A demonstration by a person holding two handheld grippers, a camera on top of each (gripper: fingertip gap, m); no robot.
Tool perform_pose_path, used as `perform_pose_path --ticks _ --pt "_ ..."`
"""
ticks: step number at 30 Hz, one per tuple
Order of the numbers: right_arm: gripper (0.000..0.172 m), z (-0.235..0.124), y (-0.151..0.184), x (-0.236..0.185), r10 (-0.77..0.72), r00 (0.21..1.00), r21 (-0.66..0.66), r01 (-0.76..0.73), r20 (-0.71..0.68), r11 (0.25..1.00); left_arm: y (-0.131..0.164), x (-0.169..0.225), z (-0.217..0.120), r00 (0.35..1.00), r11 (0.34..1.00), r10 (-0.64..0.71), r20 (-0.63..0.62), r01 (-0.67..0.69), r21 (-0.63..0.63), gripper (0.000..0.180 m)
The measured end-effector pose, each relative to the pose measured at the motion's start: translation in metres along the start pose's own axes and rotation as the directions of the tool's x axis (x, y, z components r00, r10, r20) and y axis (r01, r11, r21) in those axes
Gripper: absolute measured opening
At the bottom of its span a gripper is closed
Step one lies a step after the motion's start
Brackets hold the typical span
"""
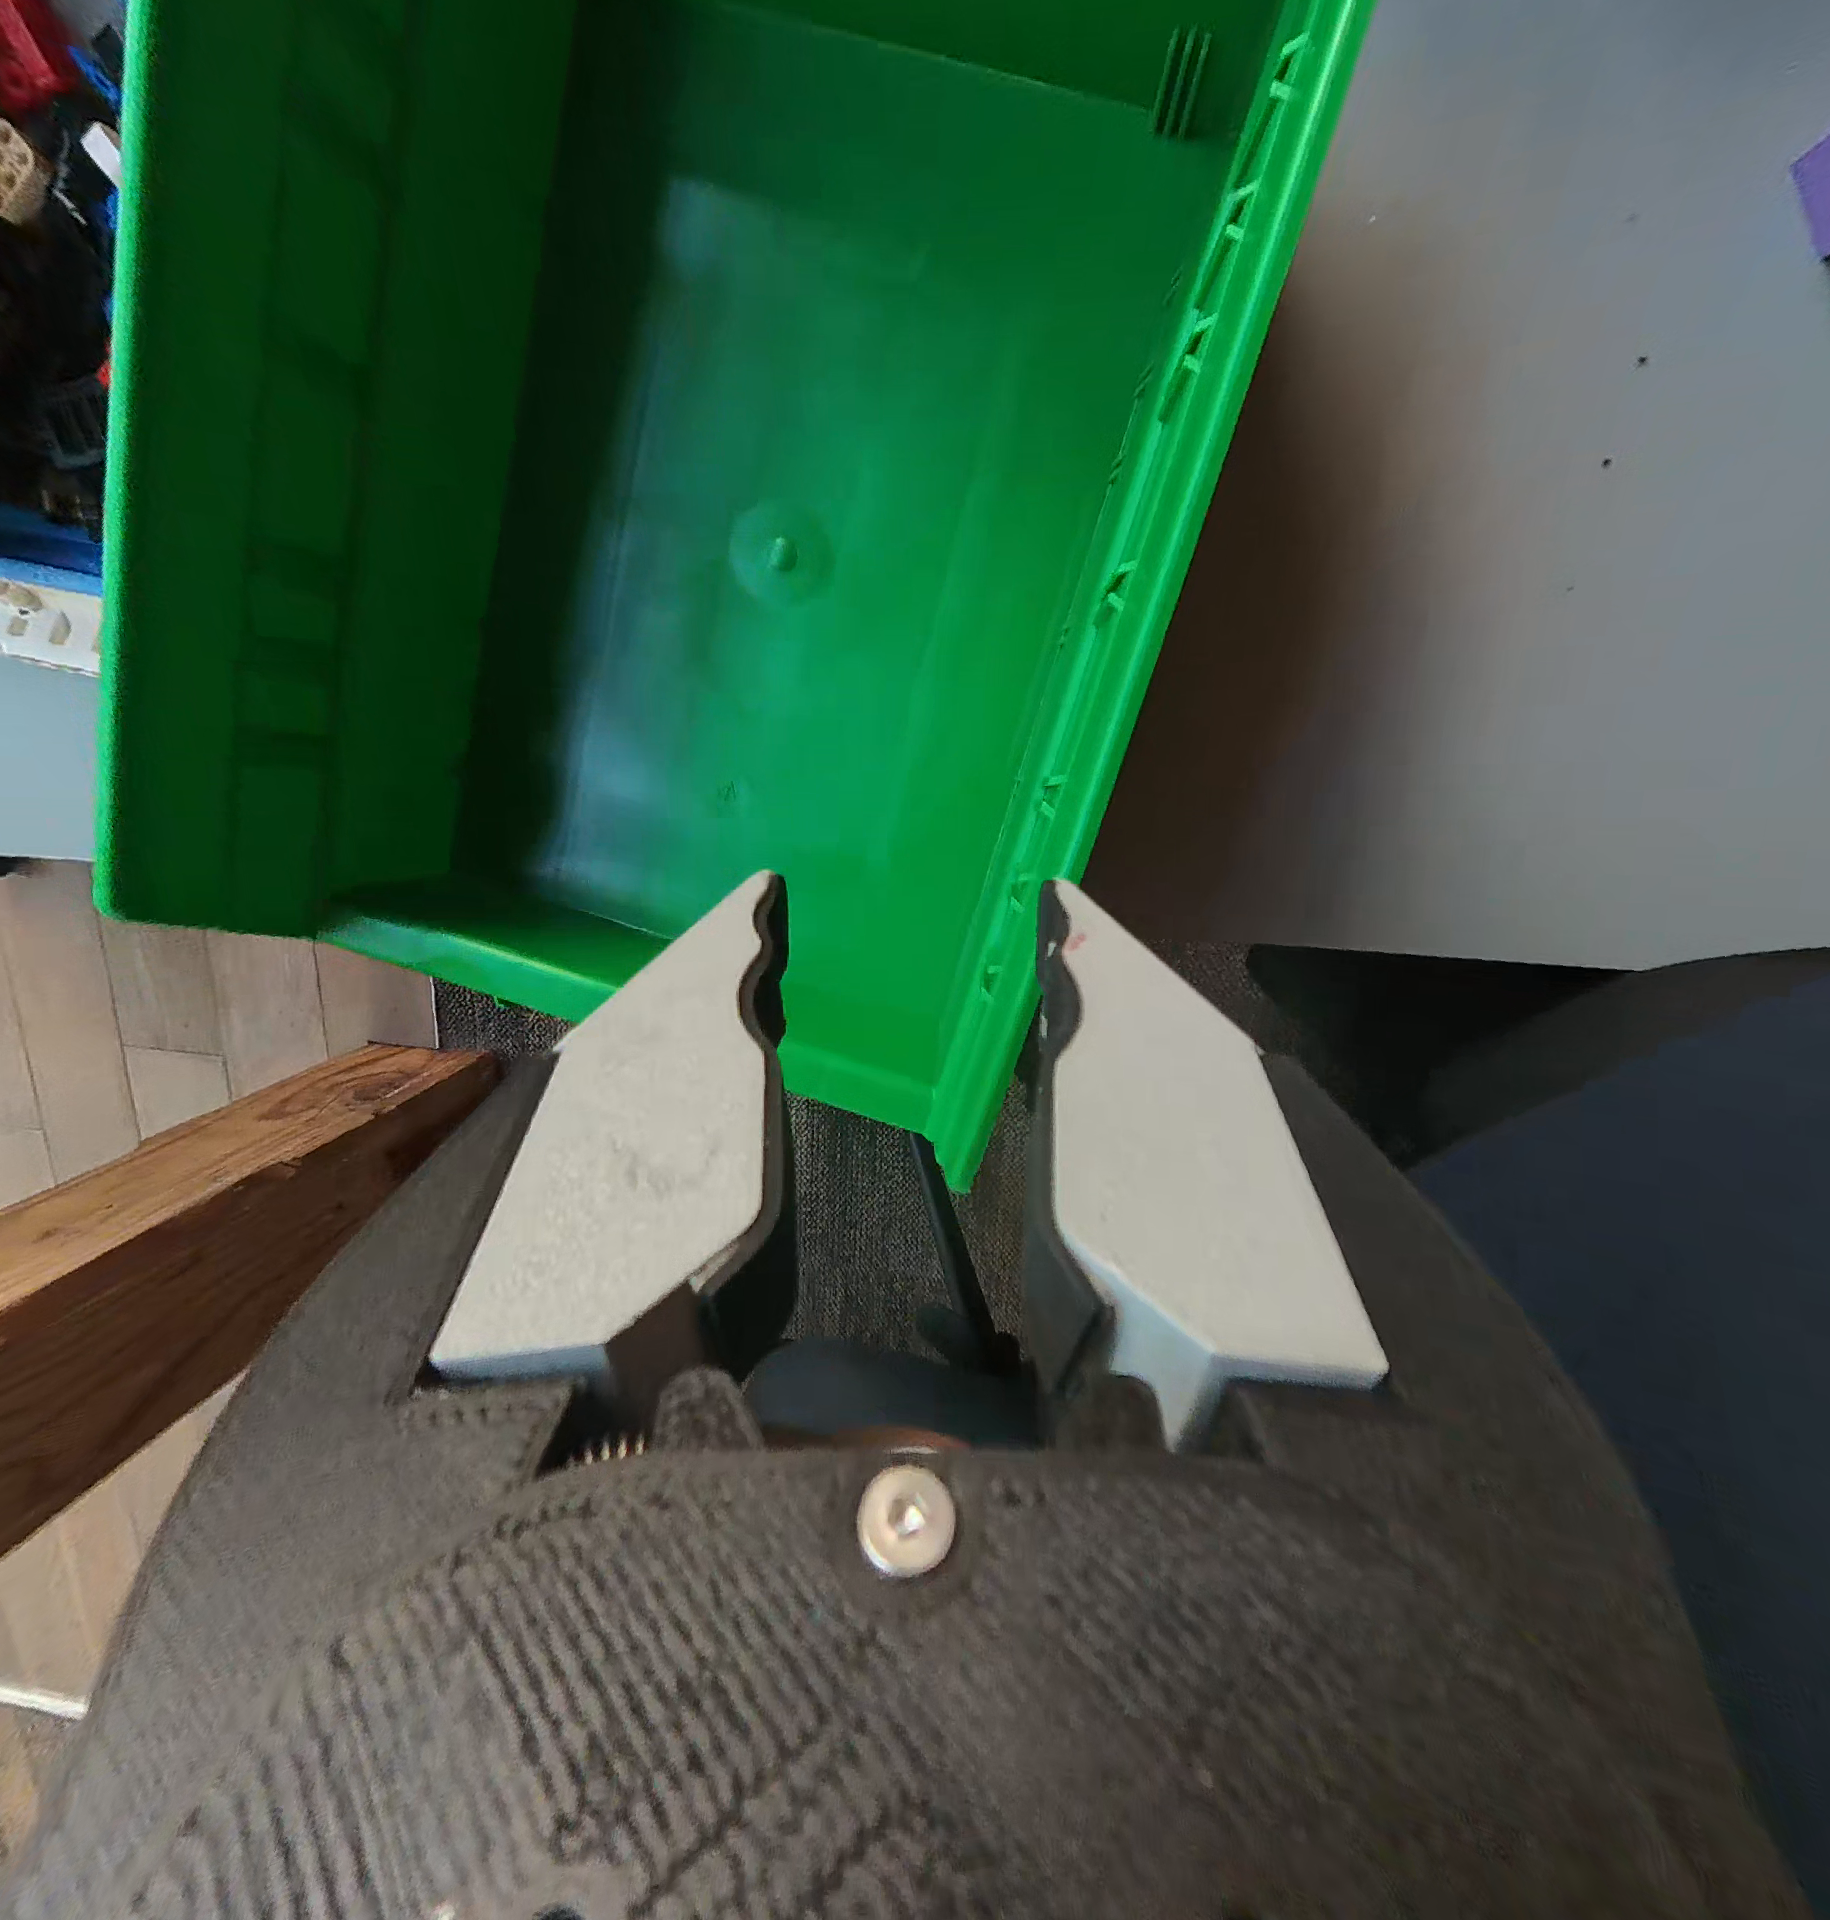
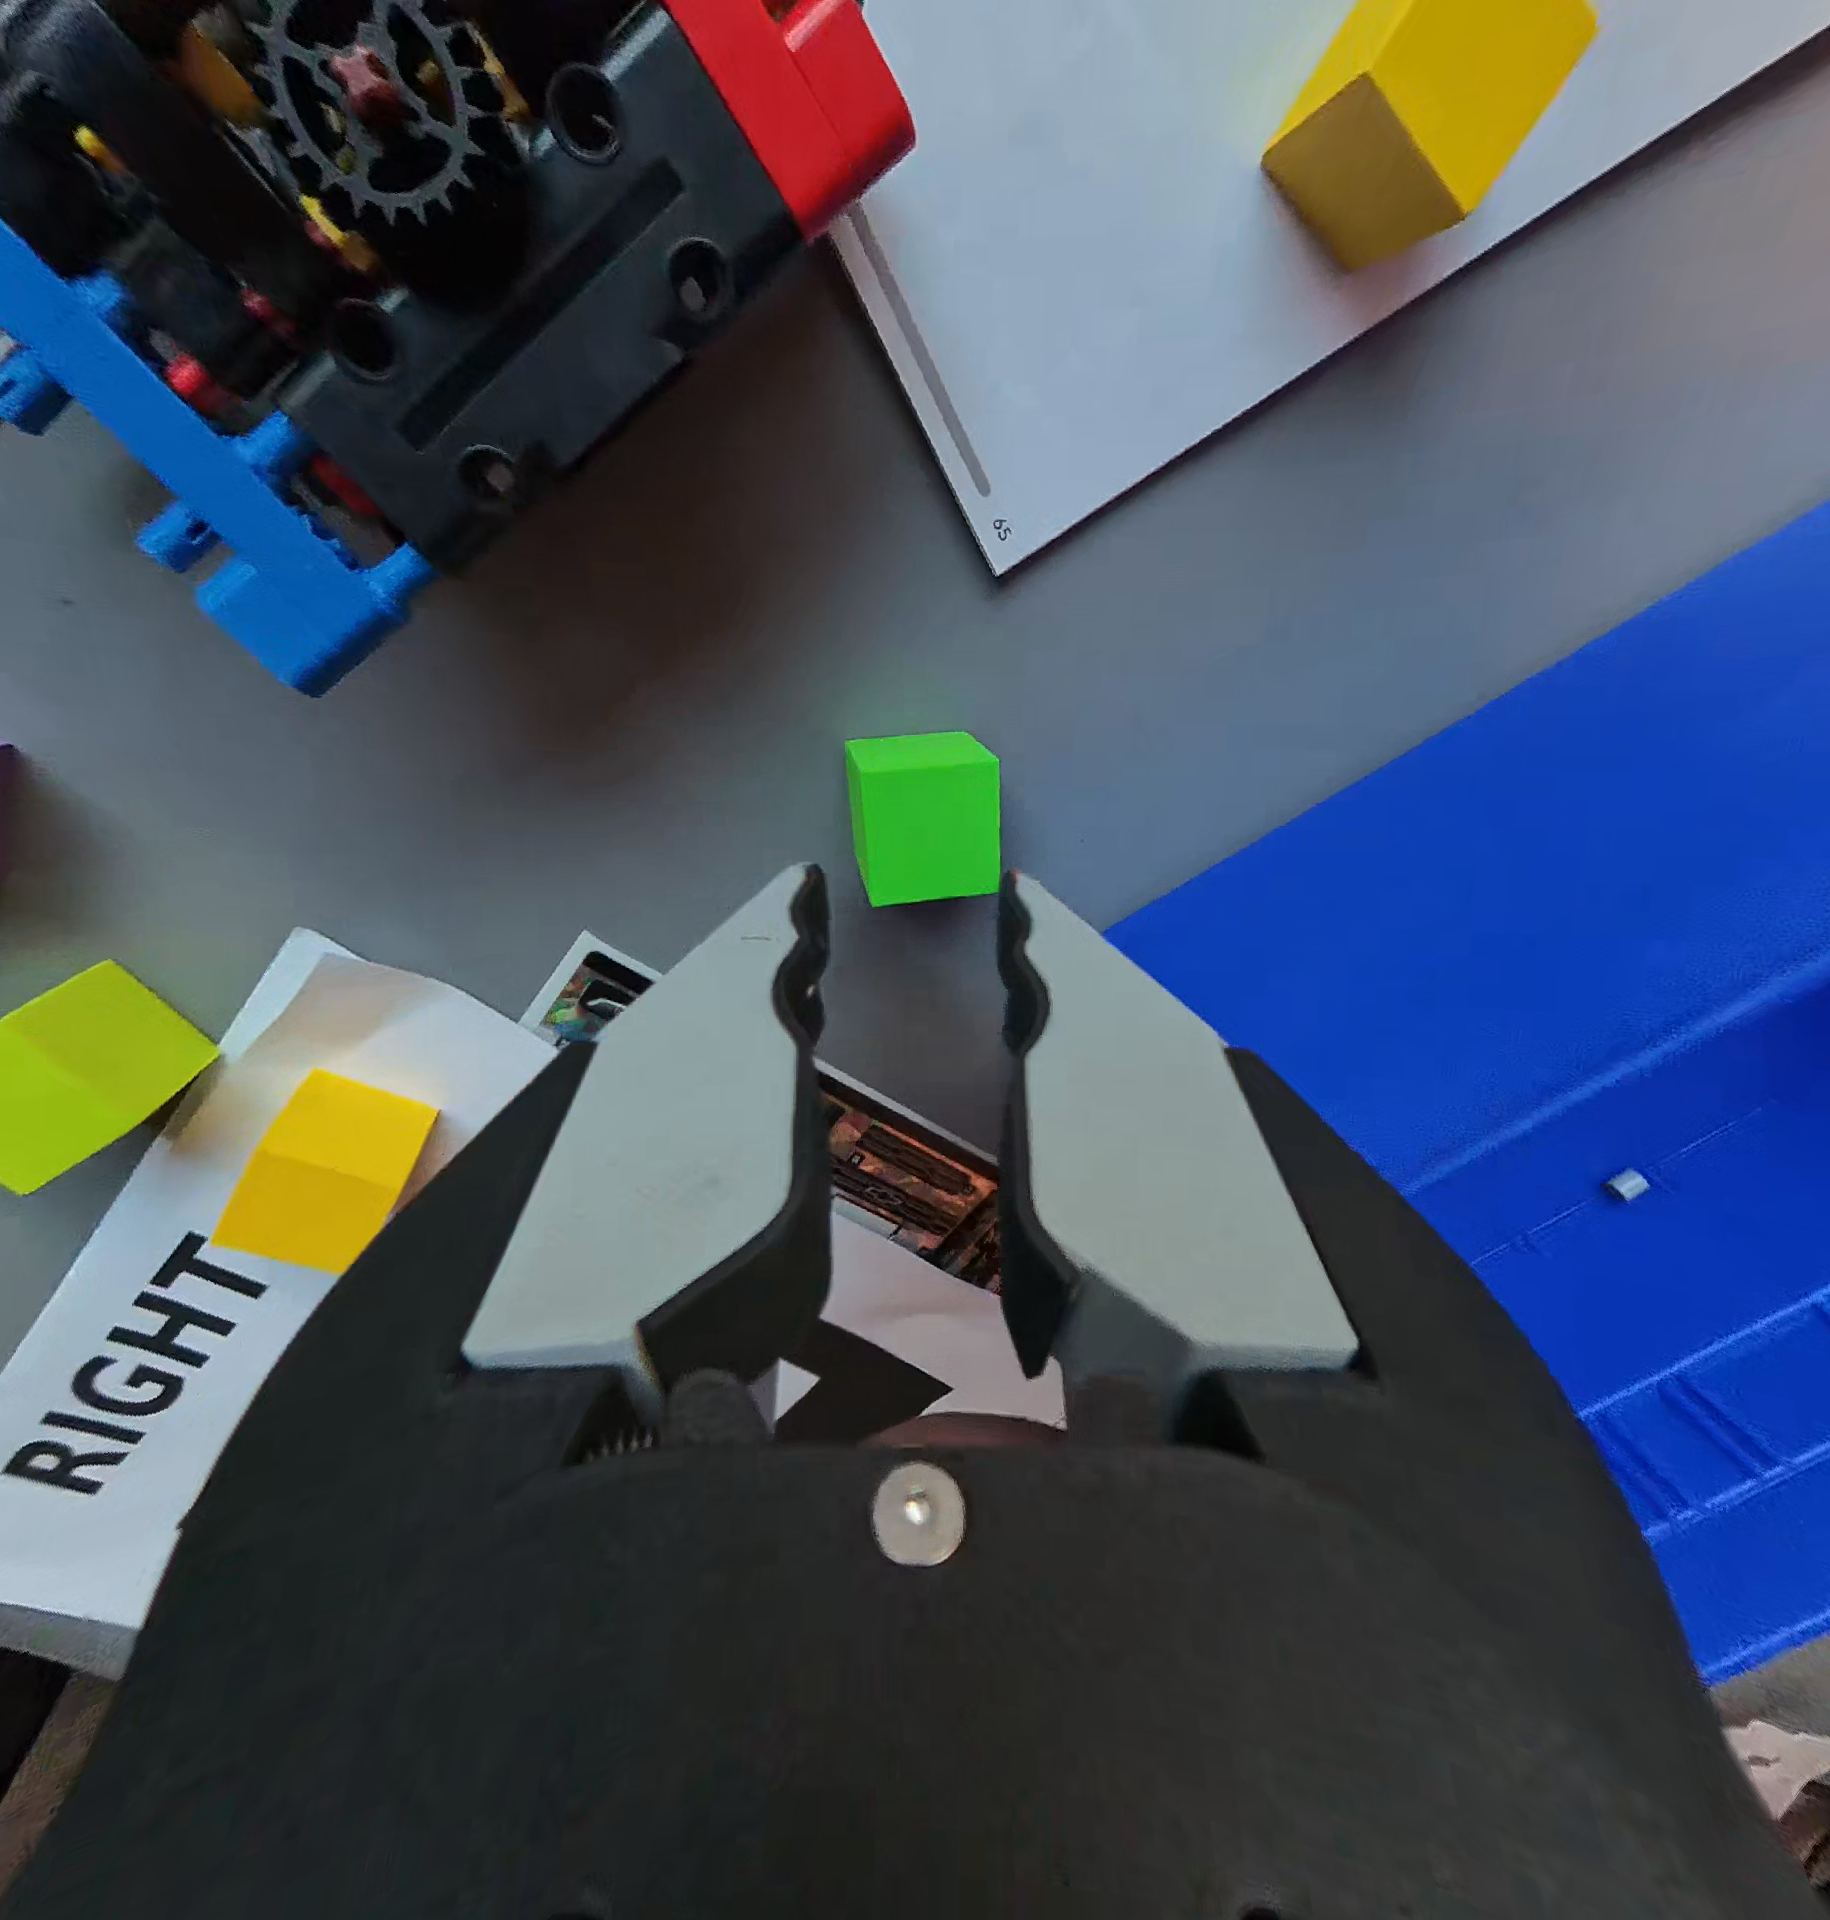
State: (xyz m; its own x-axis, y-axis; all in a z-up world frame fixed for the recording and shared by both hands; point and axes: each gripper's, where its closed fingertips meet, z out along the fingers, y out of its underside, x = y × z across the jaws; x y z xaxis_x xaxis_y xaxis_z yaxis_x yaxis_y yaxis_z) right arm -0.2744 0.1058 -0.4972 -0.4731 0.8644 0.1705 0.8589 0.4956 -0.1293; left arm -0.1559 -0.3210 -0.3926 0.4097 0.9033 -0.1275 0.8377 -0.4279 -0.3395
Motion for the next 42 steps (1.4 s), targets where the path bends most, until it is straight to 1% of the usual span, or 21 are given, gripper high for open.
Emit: perform_pose_path --ticks 1,2,6,8,12,14,16,19,22,23,24,26,27,28,29,32,36,38,40,42 --pt "0.024 0.002 0.0 0.002 -0.003 1.0 -0.011 0.003 -0.006 1.0 0.001 0.0 0.0 1.0 1.0 -0.004 0.0 0.004 -0.003 0.047" --pt "0.022 0.003 -0.001 0.003 -0.006 1.0 -0.015 0.006 -0.008 1.0 0.003 0.0 0.0 1.0 1.0 -0.009 0.001 0.009 -0.006 0.046" --pt "0.023 0.001 -0.002 0.001 0.002 1.0 -0.014 -0.002 0.022 1.0 0.007 0.0 0.001 0.999 0.999 -0.031 -0.005 0.031 -0.009 0.046" --pt "0.022 -0.009 -0.005 0.0 0.031 0.999 0.02 -0.031 0.031 0.999 0.01 -0.002 0.002 0.999 0.999 -0.036 -0.008 0.036 -0.014 0.046" --pt "0.022 -0.041 -0.002 -0.013 0.083 0.991 0.095 -0.093 0.1 0.991 0.009 -0.011 0.003 0.999 0.999 -0.044 -0.016 0.044 -0.002 0.046" --pt "0.022 -0.054 0.007 -0.029 0.094 0.985 0.106 -0.11 0.147 0.988 0.007 -0.014 0.005 0.998 0.999 -0.041 -0.037 0.041 0.001 0.046" --pt "0.023 -0.06 0.021 -0.047 0.092 0.982 0.087 -0.107 0.165 0.99 0.003 -0.014 0.007 0.997 0.999 -0.035 -0.063 0.035 0.009 0.046" --pt "0.022 -0.056 0.047 -0.082 0.089 0.982 0.025 -0.094 0.169 0.995 -0.006 -0.014 0.008 0.994 0.999 -0.024 -0.105 0.027 0.027 0.046" --pt "0.023 -0.047 0.074 -0.11 0.117 0.985 -0.046 -0.112 0.13 0.993 -0.016 -0.015 0.007 0.991 0.998 0.017 -0.133 -0.009 0.058 0.046" --pt "0.02 -0.045 0.082 -0.114 0.132 0.985 -0.064 -0.126 0.109 0.99 -0.018 -0.016 0.007 0.99 0.997 0.031 -0.14 -0.021 0.072 0.046" --pt "0.003 -0.044 0.088 -0.118 0.15 0.984 -0.079 -0.143 0.097 0.987 -0.02 -0.017 0.007 0.988 0.996 0.046 -0.147 -0.034 0.084 0.046" --pt "0.005 -0.043 0.092 -0.124 0.19 0.978 -0.066 -0.184 0.091 0.981 -0.02 -0.019 0.008 0.984 0.993 0.073 -0.164 -0.057 0.099 0.046" --pt "0.014 -0.041 0.093 -0.126 0.208 0.973 -0.061 -0.203 0.096 0.977 -0.02 -0.021 0.009 0.981 0.992 0.083 -0.174 -0.065 0.105 0.046" --pt "0.023 -0.039 0.095 -0.127 0.219 0.971 -0.067 -0.214 0.092 0.975 -0.019 -0.022 0.01 0.979 0.991 0.091 -0.183 -0.072 0.111 0.045" --pt "0.025 -0.037 0.099 -0.126 0.223 0.972 -0.081 -0.217 0.08 0.973 -0.019 -0.023 0.012 0.976 0.99 0.1 -0.193 -0.079 0.115 0.045" --pt "0.025 -0.042 0.107 -0.124 0.277 0.958 -0.087 -0.271 0.069 0.959 -0.015 -0.026 0.017 0.968 0.986 0.133 -0.214 -0.108 0.124 0.045" --pt "0.024 -0.064 0.124 -0.115 0.399 0.915 -0.03 -0.398 0.059 0.917 -0.015 -0.028 0.02 0.955 0.978 0.178 -0.236 -0.146 0.148 0.045" --pt "0.023 -0.074 0.132 -0.11 0.434 0.899 0.004 -0.435 0.056 0.9 -0.015 -0.019 0.019 0.937 0.977 0.192 -0.291 -0.153 0.151 0.046" --pt "0.023 -0.082 0.13 -0.102 0.454 0.889 0.041 -0.456 0.059 0.889 -0.023 -0.008 0.014 0.918 0.974 0.204 -0.341 -0.156 0.164 0.046" --pt "0.023 -0.089 0.112 -0.09 0.453 0.89 0.098 -0.456 0.058 0.884 -0.032 0.003 0.005 0.903 0.968 0.223 -0.368 -0.16 0.195 0.044"
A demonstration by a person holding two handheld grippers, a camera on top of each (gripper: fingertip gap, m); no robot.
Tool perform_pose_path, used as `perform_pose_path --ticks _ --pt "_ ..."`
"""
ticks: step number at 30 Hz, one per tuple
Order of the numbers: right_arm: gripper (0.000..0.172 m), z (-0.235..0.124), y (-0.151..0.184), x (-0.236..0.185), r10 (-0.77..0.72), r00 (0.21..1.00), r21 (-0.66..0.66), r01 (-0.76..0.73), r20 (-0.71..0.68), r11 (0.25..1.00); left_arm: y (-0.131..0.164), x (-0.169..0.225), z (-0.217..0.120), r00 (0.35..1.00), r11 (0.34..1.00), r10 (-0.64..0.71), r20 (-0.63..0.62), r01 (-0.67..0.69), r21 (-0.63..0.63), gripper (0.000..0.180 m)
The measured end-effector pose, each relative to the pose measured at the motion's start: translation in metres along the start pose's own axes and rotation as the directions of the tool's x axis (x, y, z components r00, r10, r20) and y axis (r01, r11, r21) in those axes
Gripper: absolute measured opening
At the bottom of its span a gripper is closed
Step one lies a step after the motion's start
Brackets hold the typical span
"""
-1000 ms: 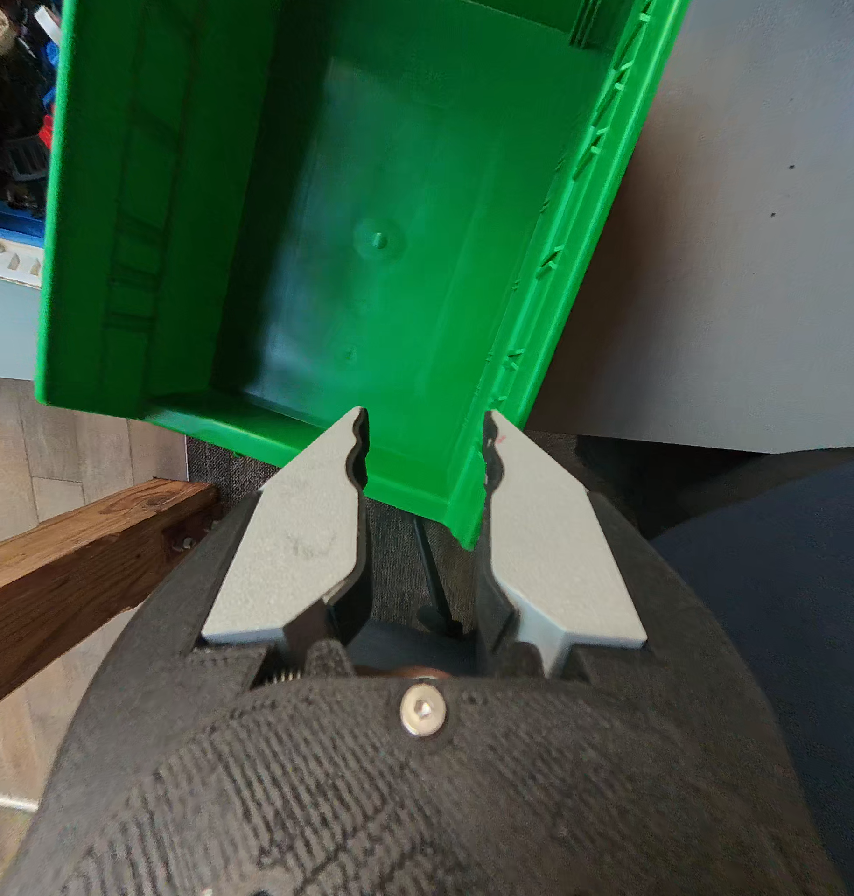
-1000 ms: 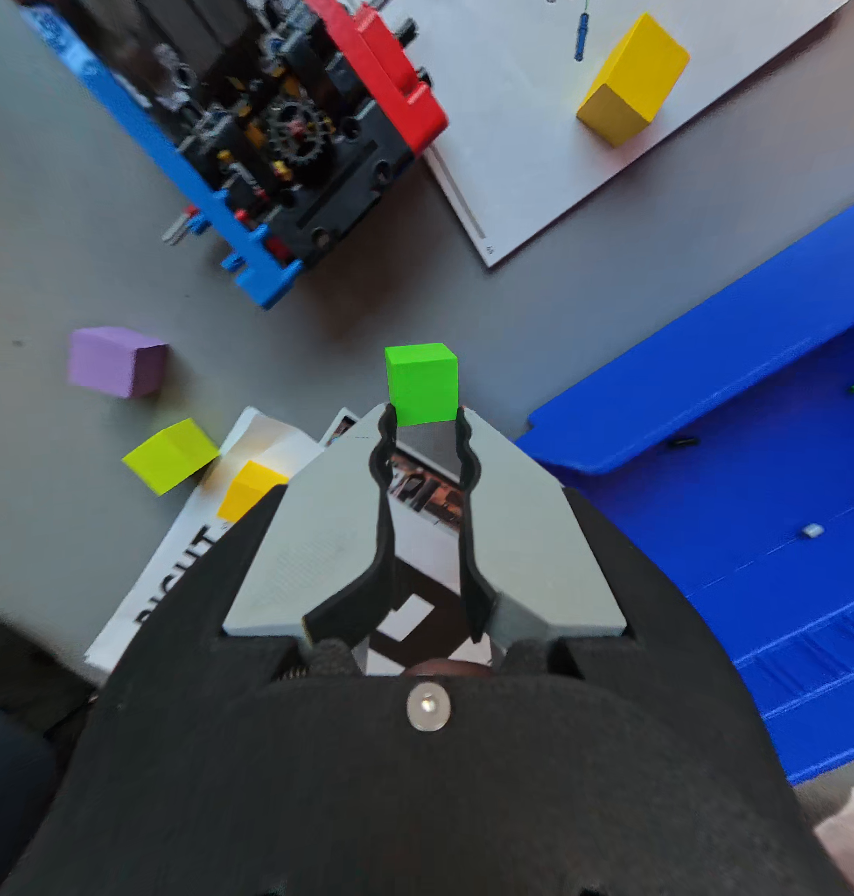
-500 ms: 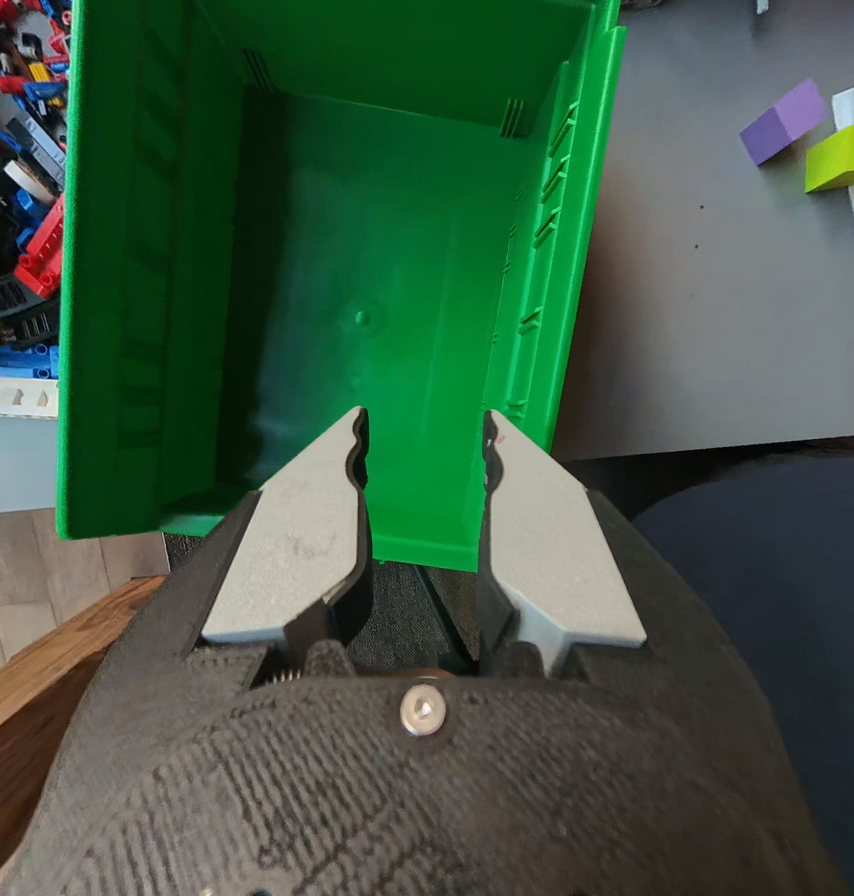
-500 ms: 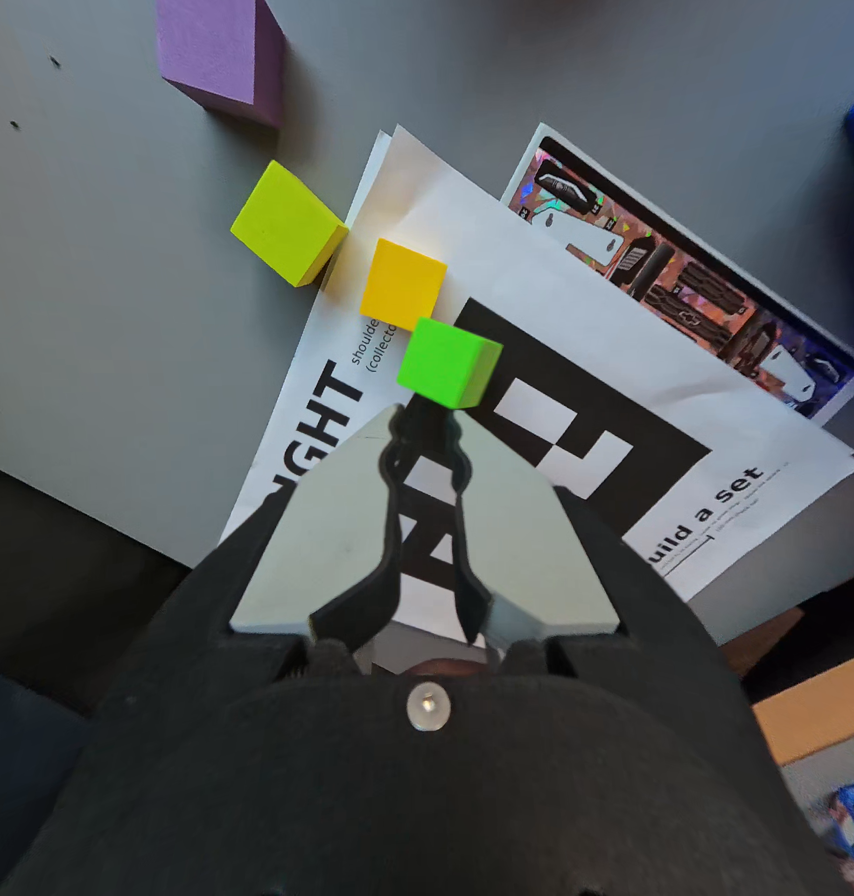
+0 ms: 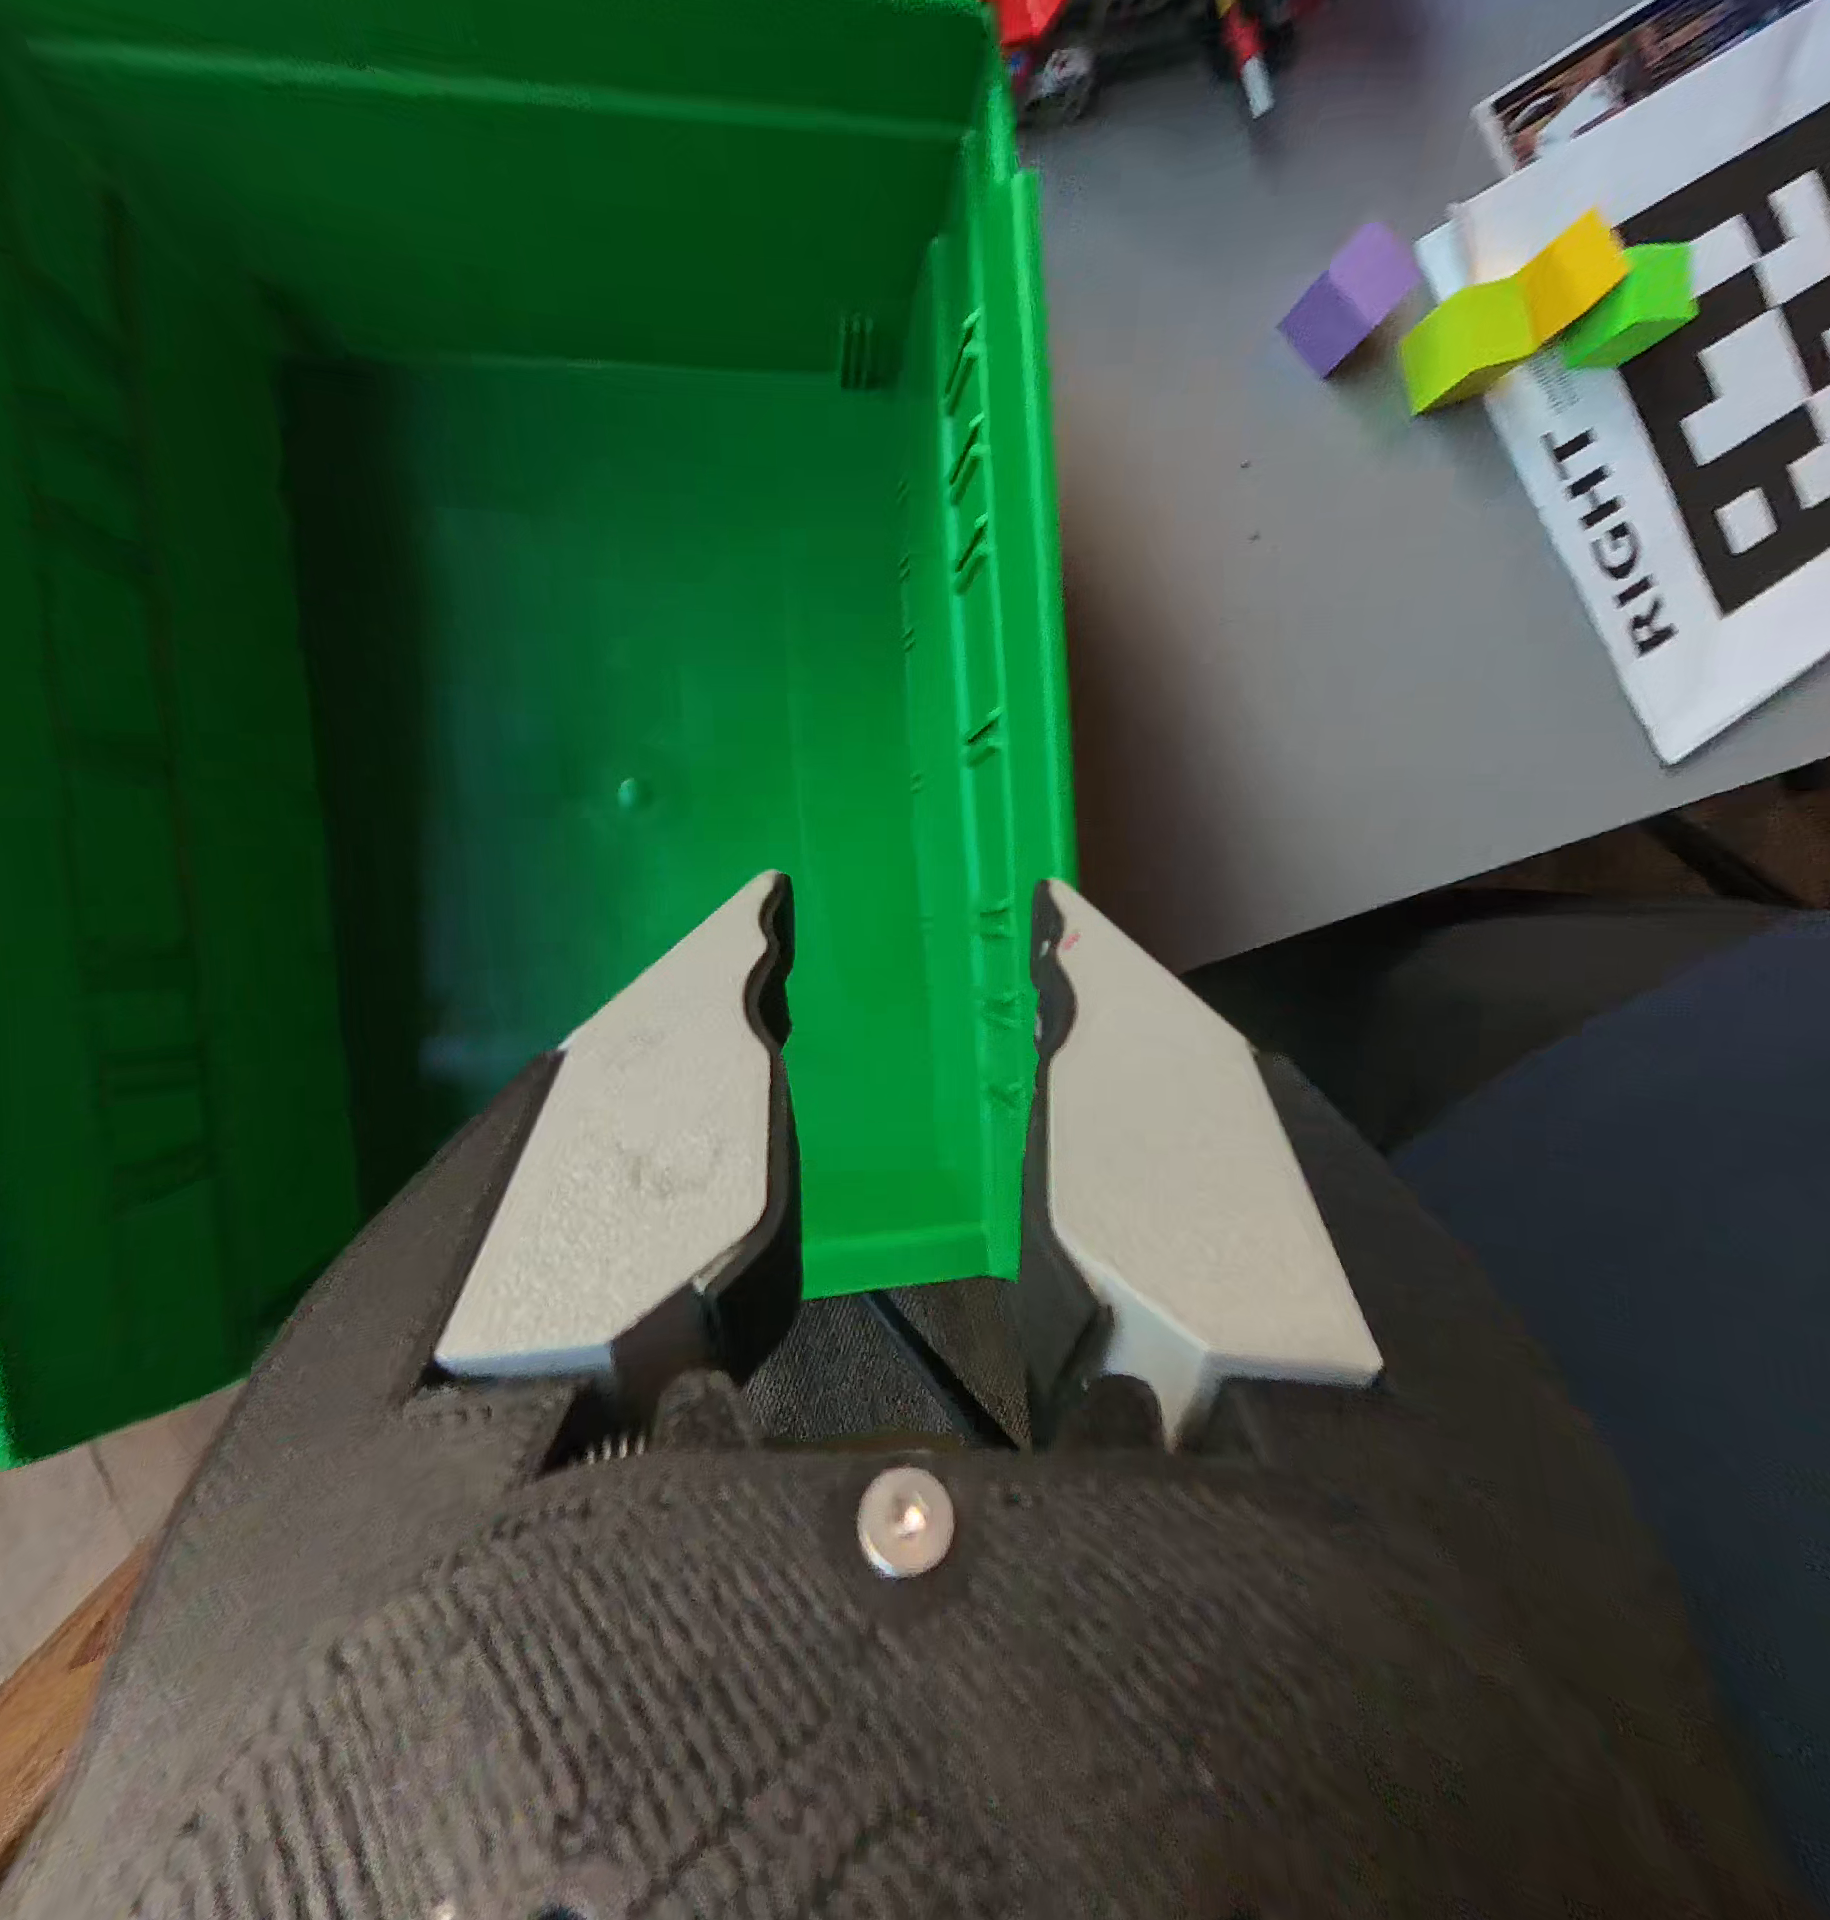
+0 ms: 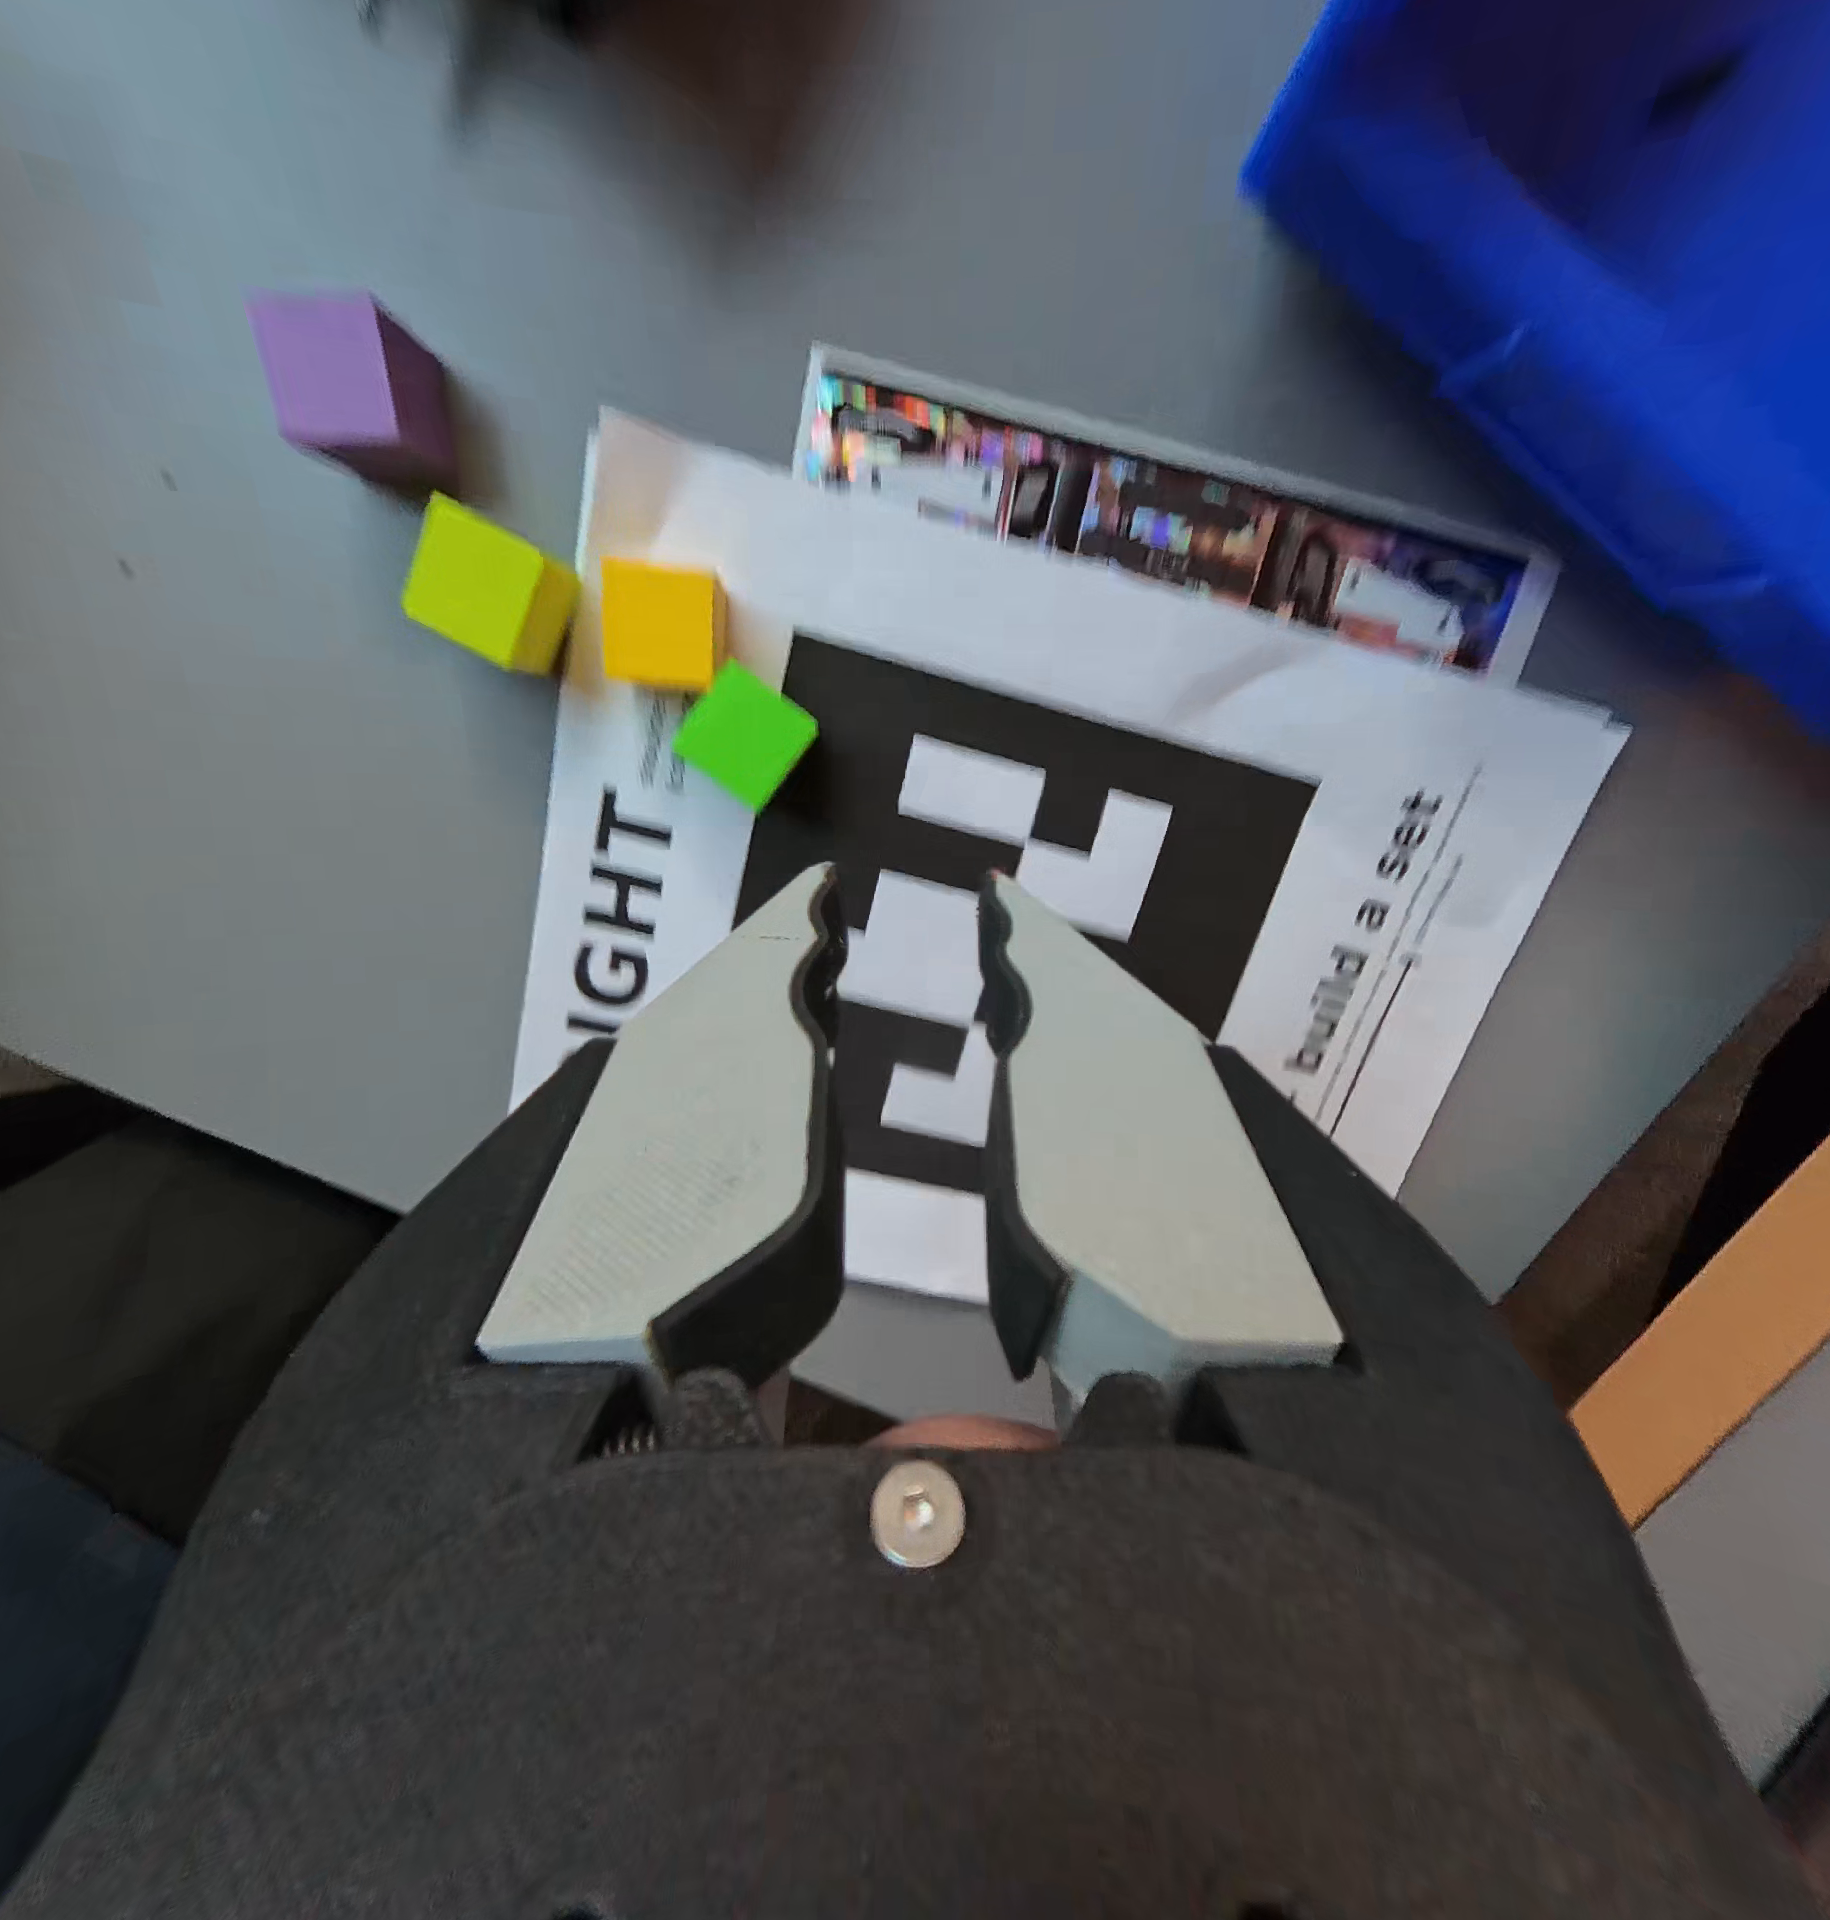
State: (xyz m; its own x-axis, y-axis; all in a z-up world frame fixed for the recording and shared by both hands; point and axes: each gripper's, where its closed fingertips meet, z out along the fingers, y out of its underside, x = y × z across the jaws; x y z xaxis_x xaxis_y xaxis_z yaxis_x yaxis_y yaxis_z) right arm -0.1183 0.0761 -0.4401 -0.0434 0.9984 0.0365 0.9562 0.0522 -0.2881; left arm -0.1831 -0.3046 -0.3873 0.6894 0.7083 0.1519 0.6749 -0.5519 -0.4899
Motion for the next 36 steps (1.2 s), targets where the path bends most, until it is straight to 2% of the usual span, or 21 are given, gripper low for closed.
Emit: perform_pose_path --ticks 3,6,10,13,15,18,23,25,30,36 --pt "0.016 -0.001 -0.057 0.004 -0.045 0.998 0.074 0.047 -0.033 0.996 -0.007 0.013 -0.004 1.0 1.0 0.019 -0.024 -0.018 0.014 0.041" --pt "0.019 0.009 -0.129 0.003 -0.118 0.993 0.123 0.121 -0.032 0.985 0.007 0.015 -0.006 1.0 0.999 0.013 0.018 -0.012 -0.032 0.038" --pt "0.026 0.044 -0.21 0.006 -0.19 0.981 0.083 0.188 0.025 0.979 0.033 0.018 -0.019 0.991 0.991 -0.089 0.097 0.098 -0.091 0.036" --pt "0.026 0.082 -0.246 0.031 -0.233 0.972 -0.012 0.233 0.011 0.972 0.055 0.027 -0.024 0.971 0.97 -0.188 0.15 0.208 -0.13 0.036" --pt "0.029 0.107 -0.255 0.047 -0.228 0.973 -0.098 0.231 0.042 0.968 0.069 0.037 -0.026 0.952 0.948 -0.249 0.178 0.278 -0.156 0.036" --pt "0.043 0.13 -0.253 0.054 -0.177 0.976 -0.225 0.202 0.129 0.953 0.081 0.052 -0.032 0.922 0.923 -0.314 0.226 0.352 -0.157 0.035" --pt "0.033 0.15 -0.243 0.051 -0.236 0.957 -0.288 0.277 0.171 0.916 0.099 0.073 -0.034 0.894 0.891 -0.361 0.265 0.415 -0.187 0.035" --pt "0.029 0.153 -0.246 0.049 -0.262 0.95 -0.26 0.3 0.171 0.918 0.099 0.077 -0.032 0.887 0.883 -0.376 0.268 0.43 -0.186 0.035" --pt "0.029 0.137 -0.25 0.043 -0.293 0.933 -0.188 0.332 0.208 0.924 0.091 0.084 -0.023 0.9 0.888 -0.354 0.253 0.409 -0.211 0.035" --pt "0.025 0.064 -0.232 0.014 -0.276 0.9 0.018 0.286 0.337 0.958 0.076 0.085 -0.012 0.923 0.913 -0.315 0.219 0.358 -0.197 0.035"
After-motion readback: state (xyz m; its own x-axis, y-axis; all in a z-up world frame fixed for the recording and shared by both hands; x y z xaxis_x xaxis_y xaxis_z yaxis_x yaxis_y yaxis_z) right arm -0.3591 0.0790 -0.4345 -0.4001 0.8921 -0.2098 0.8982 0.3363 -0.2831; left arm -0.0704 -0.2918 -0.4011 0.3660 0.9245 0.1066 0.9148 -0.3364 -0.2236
